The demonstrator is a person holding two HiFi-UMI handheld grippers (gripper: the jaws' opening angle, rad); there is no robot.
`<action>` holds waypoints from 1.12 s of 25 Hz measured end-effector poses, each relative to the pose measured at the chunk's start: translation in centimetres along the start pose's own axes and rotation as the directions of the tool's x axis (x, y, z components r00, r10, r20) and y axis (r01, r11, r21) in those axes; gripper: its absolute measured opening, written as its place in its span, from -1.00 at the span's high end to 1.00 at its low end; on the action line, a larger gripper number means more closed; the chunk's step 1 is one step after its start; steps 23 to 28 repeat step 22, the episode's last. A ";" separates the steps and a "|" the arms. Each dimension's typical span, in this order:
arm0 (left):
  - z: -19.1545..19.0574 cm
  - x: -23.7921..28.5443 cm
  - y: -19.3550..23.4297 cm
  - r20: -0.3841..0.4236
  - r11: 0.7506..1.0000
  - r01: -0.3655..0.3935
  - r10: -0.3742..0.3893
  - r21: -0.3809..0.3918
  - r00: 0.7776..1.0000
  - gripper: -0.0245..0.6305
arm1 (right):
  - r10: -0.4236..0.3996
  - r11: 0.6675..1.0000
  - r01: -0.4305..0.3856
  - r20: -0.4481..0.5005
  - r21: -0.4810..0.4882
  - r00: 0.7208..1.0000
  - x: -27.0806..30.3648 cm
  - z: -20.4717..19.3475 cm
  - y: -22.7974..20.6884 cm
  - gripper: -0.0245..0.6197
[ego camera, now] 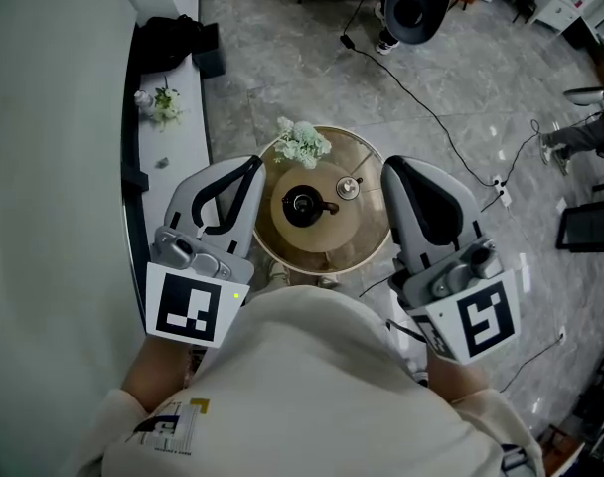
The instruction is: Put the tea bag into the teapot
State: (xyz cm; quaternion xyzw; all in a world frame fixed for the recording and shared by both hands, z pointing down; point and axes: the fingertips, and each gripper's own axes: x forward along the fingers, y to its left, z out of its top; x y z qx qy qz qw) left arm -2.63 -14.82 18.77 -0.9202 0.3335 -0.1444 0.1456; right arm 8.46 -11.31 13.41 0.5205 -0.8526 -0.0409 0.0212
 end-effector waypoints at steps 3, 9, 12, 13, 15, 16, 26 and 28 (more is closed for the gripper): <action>-0.1 -0.2 -0.3 0.003 1.000 0.003 -0.003 -0.023 1.000 0.90 | 0.011 1.000 -0.011 -0.005 0.003 1.000 0.2 -0.4 0.2 0.90; 0.0 -0.6 -0.6 -0.004 1.000 -0.004 0.004 -0.028 1.000 0.90 | 0.017 1.000 -0.017 -0.055 -0.012 0.998 0.3 -1.9 0.3 0.90; -0.2 -0.7 -0.7 -0.012 0.999 -0.007 0.007 -0.033 1.000 0.90 | 0.013 1.000 -0.013 -0.060 -0.009 0.998 -0.1 -2.1 0.3 0.90; -0.3 -0.7 -0.9 -0.016 0.999 -0.007 0.007 -0.031 1.000 0.90 | 0.011 1.000 -0.011 -0.058 -0.009 0.998 -0.4 -2.1 0.3 0.90; -0.3 -0.9 -1.1 -0.022 0.999 -0.010 0.009 -0.035 1.000 0.90 | 0.006 1.000 -0.007 -0.053 -0.012 0.999 -0.8 -1.9 0.3 0.90; -0.3 -0.9 -1.1 -0.025 0.999 -0.013 0.012 -0.041 1.000 0.90 | 0.003 1.000 -0.004 -0.052 -0.012 0.999 -0.9 -1.8 0.2 0.90; -1.1 -1.0 -0.9 -0.037 0.997 -0.022 0.019 -0.074 0.999 0.90 | -0.010 1.000 0.010 -0.055 -0.013 0.998 -1.0 -2.1 0.1 0.90; -1.1 -1.0 -0.9 -0.037 0.997 -0.022 0.019 -0.074 0.999 0.90 | -0.010 1.000 0.010 -0.055 -0.013 0.998 -1.0 -2.1 0.1 0.90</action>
